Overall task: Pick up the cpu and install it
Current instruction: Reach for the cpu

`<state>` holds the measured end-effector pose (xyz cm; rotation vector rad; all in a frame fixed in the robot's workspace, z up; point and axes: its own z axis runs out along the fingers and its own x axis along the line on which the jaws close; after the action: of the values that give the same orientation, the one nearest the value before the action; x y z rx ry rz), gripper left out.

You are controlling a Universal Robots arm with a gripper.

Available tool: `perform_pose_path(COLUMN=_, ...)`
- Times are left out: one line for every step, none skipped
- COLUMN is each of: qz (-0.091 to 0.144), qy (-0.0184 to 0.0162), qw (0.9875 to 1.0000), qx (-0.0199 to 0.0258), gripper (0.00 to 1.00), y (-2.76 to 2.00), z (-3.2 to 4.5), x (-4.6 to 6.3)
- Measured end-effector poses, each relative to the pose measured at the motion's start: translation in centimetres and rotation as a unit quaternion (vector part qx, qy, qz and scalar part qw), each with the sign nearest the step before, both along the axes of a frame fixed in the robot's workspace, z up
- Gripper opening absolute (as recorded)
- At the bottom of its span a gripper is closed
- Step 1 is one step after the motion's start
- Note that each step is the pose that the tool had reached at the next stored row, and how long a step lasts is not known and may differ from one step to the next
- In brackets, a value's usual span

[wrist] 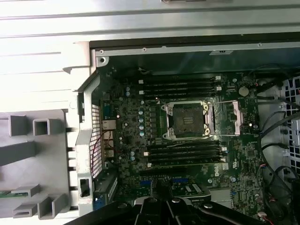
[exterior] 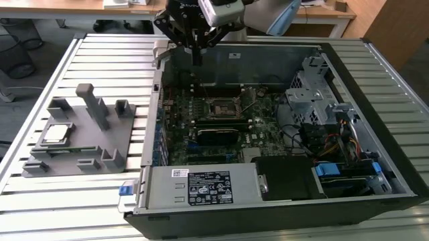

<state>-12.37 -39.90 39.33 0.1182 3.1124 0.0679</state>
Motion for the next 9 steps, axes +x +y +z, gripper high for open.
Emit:
perform_pose_path(qz=0.0, qy=0.0, qw=1.0, qx=0.0, gripper=0.11, y=0.0, z=0.0, x=-0.07)
perform_pose_path(qz=0.0, qy=0.0, qw=1.0, qx=0.0, gripper=0.11, y=0.0, z=0.0, x=-0.12)
perform_pose_path(qz=0.0, qy=0.0, qw=1.0, qx=-0.0001, gripper=0.11, y=0.0, z=0.01, x=-0.21)
perform_pose_path(qz=0.0, qy=0.0001, qw=1.0, qx=-0.0001, gripper=0.11, y=0.01, z=0.01, x=-0.27)
perform_pose_path(qz=0.0, qy=0.0001, qw=1.0, qx=-0.0001, gripper=0.11, y=0.01, z=0.01, x=-0.32)
perform_pose_path(qz=0.0, qy=0.0001, qw=1.0, qx=-0.0001, gripper=0.11, y=0.01, z=0.01, x=-0.38)
perform_pose_path(qz=0.0, qy=0.0001, qw=1.0, qx=-0.0001, gripper=0.11, y=0.01, z=0.0, x=-0.43)
perform_pose_path(qz=0.0, qy=0.0, qw=1.0, qx=0.0, gripper=0.11, y=0.0, z=0.0, x=-0.51)
perform_pose_path(qz=0.0, qy=0.0001, qw=1.0, qx=-0.0001, gripper=0.11, y=0.0, z=0.0, x=-0.57)
